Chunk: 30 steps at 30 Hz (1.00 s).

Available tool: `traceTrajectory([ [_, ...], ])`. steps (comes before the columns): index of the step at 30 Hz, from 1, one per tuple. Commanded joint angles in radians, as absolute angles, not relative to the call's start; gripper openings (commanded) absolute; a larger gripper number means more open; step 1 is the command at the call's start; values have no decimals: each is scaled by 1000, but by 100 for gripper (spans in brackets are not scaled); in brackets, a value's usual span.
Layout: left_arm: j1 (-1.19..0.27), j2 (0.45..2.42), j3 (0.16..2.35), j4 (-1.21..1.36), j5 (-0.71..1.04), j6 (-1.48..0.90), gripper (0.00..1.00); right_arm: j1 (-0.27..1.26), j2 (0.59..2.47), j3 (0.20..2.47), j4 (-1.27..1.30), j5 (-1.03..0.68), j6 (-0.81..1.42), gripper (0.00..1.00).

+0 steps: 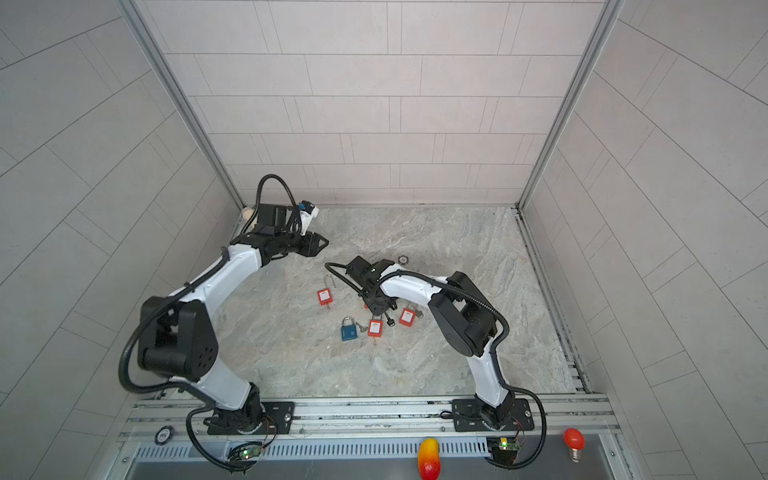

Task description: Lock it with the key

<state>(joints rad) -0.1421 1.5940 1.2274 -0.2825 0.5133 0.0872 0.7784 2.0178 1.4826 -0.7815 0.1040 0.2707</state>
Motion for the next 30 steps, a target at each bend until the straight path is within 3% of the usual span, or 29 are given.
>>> traceTrajectory([
  [1,-130,1490,1116,-151,480,11,53,770,2045,1517,-865,99,282,4],
  [6,-120,1370,1015,-198,474,2,53,769,2078,1546,-885,70,267,14],
  [10,-114,1306,944,-236,454,-26,56,766,2070,1542,-884,78,275,32],
  [13,-114,1281,902,-262,455,-39,56,764,2042,1539,-876,86,277,40],
  [20,-113,1300,860,-295,441,-91,59,764,1934,1549,-837,141,233,47],
  [30,-115,1512,932,-399,486,-107,66,761,1863,1549,-797,159,162,55],
])
